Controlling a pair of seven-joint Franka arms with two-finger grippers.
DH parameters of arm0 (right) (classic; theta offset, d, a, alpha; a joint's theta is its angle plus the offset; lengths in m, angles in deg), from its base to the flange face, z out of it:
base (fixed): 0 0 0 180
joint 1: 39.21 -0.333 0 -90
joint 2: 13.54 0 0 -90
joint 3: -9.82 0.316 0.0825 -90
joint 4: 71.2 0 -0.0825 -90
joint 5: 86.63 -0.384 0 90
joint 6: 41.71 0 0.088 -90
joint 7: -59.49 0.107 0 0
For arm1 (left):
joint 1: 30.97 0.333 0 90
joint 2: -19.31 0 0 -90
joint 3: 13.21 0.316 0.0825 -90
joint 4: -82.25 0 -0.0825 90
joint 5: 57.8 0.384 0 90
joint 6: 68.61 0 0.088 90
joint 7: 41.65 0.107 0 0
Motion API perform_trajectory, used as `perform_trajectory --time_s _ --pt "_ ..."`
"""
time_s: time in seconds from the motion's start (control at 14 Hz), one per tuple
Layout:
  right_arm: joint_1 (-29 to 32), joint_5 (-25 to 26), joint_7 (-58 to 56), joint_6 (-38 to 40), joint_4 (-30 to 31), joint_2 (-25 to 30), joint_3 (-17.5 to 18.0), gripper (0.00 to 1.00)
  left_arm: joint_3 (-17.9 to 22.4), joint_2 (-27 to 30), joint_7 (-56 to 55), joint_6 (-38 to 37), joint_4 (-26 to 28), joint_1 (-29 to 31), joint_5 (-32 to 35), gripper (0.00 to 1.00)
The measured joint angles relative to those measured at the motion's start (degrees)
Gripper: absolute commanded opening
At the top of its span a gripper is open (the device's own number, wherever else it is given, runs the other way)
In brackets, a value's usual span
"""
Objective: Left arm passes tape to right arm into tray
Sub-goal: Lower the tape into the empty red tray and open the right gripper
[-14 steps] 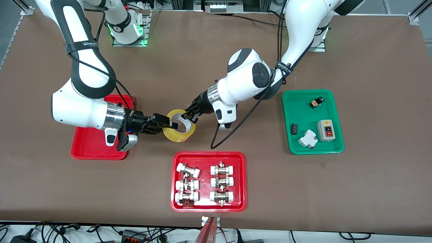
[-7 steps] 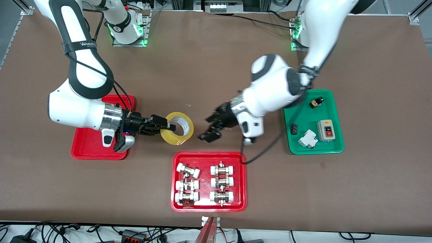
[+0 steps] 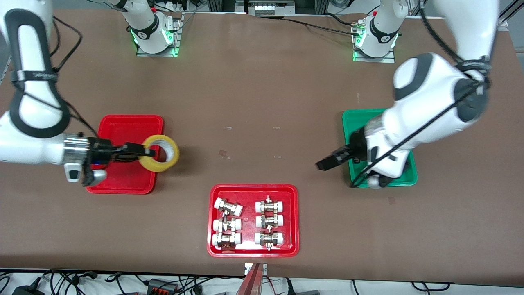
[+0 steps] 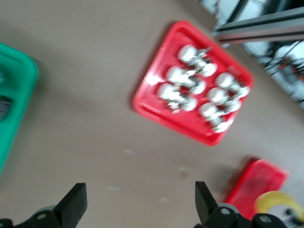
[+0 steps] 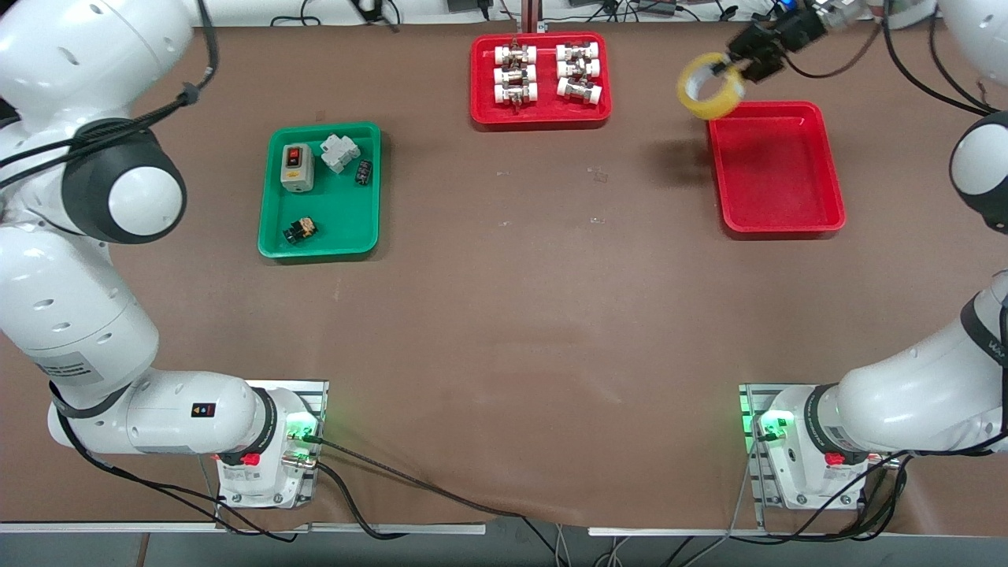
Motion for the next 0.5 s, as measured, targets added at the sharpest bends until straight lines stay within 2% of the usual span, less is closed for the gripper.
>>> perform_trajectory --time_s 0.14,0.29,0.36,0.5 --pt "4.2 1.4 -6.8 2.9 0.7 -3.0 -0.1 0.00 0.0 1.3 3.9 -8.9 -0.8 2.4 3.5 1.00" --pt "7.9 1.5 -13.9 5.3 1.0 -7.4 -0.1 0.00 0.0 2.5 5.6 -18.3 -4.6 3.2 11.6 1.00" --pt "9.4 1.5 -17.0 5.7 1.0 -9.4 0.0 0.00 0.0 3.0 8.0 -21.4 -6.5 3.4 15.5 1.00" --pt "11.1 2.0 -20.6 6.2 0.9 -12.3 0.0 0.00 0.1 3.8 16.0 -23.6 -8.3 4.6 18.9 1.00"
